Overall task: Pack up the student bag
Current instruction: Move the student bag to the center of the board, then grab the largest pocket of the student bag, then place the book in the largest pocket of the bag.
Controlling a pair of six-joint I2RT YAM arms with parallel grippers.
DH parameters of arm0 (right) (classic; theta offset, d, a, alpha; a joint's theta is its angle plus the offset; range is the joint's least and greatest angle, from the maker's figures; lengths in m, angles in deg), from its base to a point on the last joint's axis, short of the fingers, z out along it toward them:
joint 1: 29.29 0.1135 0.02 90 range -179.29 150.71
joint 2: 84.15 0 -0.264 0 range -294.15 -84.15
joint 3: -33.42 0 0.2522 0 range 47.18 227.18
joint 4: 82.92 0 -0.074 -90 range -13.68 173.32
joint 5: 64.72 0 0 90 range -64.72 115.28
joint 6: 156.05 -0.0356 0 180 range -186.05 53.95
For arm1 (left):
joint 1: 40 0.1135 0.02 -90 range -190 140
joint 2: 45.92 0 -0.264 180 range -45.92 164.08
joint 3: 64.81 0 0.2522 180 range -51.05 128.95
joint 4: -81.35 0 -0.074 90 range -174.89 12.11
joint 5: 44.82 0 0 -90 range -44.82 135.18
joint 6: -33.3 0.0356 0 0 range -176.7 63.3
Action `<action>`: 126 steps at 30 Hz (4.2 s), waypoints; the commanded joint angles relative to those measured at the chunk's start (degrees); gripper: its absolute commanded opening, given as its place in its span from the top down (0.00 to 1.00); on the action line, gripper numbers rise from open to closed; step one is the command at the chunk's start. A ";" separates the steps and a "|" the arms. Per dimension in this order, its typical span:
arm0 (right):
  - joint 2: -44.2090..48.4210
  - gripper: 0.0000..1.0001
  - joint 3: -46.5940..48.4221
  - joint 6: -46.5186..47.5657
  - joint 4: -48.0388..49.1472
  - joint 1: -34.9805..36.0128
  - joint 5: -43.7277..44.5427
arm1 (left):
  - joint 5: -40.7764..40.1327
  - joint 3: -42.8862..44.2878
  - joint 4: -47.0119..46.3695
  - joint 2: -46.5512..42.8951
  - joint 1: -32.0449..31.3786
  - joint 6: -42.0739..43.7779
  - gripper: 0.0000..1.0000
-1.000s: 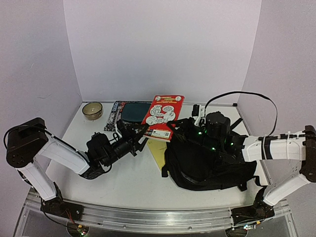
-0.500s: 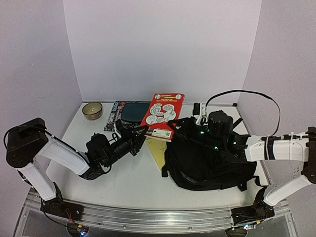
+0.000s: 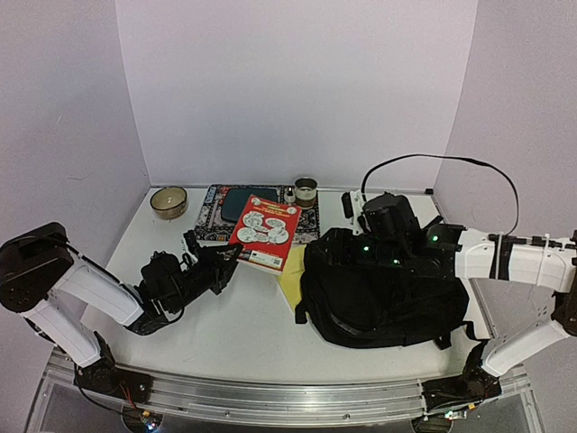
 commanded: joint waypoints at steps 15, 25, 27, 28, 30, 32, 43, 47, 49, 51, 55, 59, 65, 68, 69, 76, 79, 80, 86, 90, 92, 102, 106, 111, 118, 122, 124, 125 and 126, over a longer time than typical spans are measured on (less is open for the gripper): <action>-12.75 0.19 18.09 25.81 -29.26 -0.01 11.52 | 8.60 2.09 31.06 -22.04 9.26 13.01 1.00; -23.01 0.12 27.49 24.05 -29.32 1.55 21.27 | 15.22 1.52 37.40 -24.26 13.05 13.83 1.00; -24.78 0.12 28.62 23.56 -29.58 1.80 23.00 | 16.35 1.55 37.64 -24.03 13.32 13.93 1.00; -25.81 0.12 29.25 23.30 -29.83 1.92 24.02 | 16.79 1.58 37.73 -23.93 13.51 14.04 1.00; -28.20 0.13 30.81 22.78 -31.39 2.18 25.62 | 17.49 1.69 37.98 -23.84 13.81 14.10 1.00; -29.89 0.15 32.14 22.11 -32.82 2.58 27.05 | 18.11 1.69 38.34 -24.04 14.07 14.34 1.00; -33.61 0.86 35.78 21.97 -36.29 5.05 24.82 | 20.57 1.52 42.57 -25.95 16.97 15.20 1.00; -35.72 1.00 39.64 24.85 -36.29 8.64 19.85 | 21.48 1.71 44.71 -27.09 18.25 15.91 1.00; -36.65 1.00 41.73 26.03 -36.29 10.24 16.87 | 21.96 1.77 45.96 -27.80 18.95 16.39 1.00; -37.48 1.00 43.98 27.16 -36.29 12.27 14.23 | 22.23 1.70 47.39 -28.60 19.66 16.80 1.00; -38.94 1.00 48.24 29.22 -36.27 15.04 10.69 | 22.46 1.90 50.80 -30.67 20.69 17.61 1.00; -38.98 1.00 50.18 31.39 -36.32 15.70 8.65 | 22.03 3.25 55.34 -33.21 21.07 19.22 1.00; -34.83 1.00 48.45 33.65 -36.39 15.08 13.07 | 20.96 9.09 67.38 -37.84 21.12 22.70 1.00; -31.93 1.00 46.59 34.50 -36.55 13.60 15.25 | 23.67 10.27 68.43 -39.64 21.12 22.70 1.00; -30.98 1.00 45.79 34.69 -36.61 12.92 15.66 | 24.46 10.64 69.49 -40.17 21.12 22.60 1.00; -24.93 1.00 41.87 36.14 -36.73 8.38 15.74 | 29.30 12.48 72.43 -43.51 21.11 21.58 1.00; -23.44 1.00 42.03 36.88 -36.73 6.96 15.16 | 33.88 13.48 72.51 -43.02 21.12 20.72 1.00; -23.19 1.00 42.29 37.18 -36.73 6.62 15.26 | 35.32 13.60 72.51 -42.98 21.12 20.27 1.00; -22.96 1.00 44.30 38.72 -36.61 5.69 16.65 | 42.01 13.19 72.17 -43.80 20.95 16.91 1.00; -23.53 1.00 45.31 39.33 -36.27 5.61 16.64 | 44.58 12.29 71.91 -45.27 20.68 14.99 1.00; -23.62 1.00 45.67 39.50 -35.94 5.62 16.62 | 45.14 11.61 71.28 -45.23 20.13 14.11 1.00; -22.32 1.00 46.96 39.96 -33.33 5.57 13.04 | 42.63 10.65 61.60 -35.89 9.08 13.02 1.00; -21.47 1.00 46.75 39.65 -32.70 5.56 10.56 | 42.43 11.62 60.35 -32.30 8.35 13.56 1.00; -20.15 1.00 45.18 39.43 -31.35 5.54 9.18 | 42.74 14.27 59.60 -29.30 7.66 14.76 1.00; -19.51 1.00 44.28 39.21 -30.51 5.60 7.90 | 44.31 17.10 55.59 -25.22 5.63 14.23 1.00; -19.23 1.00 43.66 39.21 -30.19 5.55 7.72 | 45.00 18.27 55.01 -25.41 5.14 13.94 1.00; -19.07 1.00 43.26 39.21 -30.05 5.54 7.69 | 44.00 18.11 55.09 -26.75 5.13 13.77 1.00; -19.00 1.00 43.10 39.21 -29.90 5.52 7.72 | 43.10 17.87 55.15 -27.89 5.13 13.75 1.00; -18.93 1.00 42.94 39.21 -29.82 5.56 7.73 | 42.65 17.65 55.23 -28.63 5.13 13.71 1.00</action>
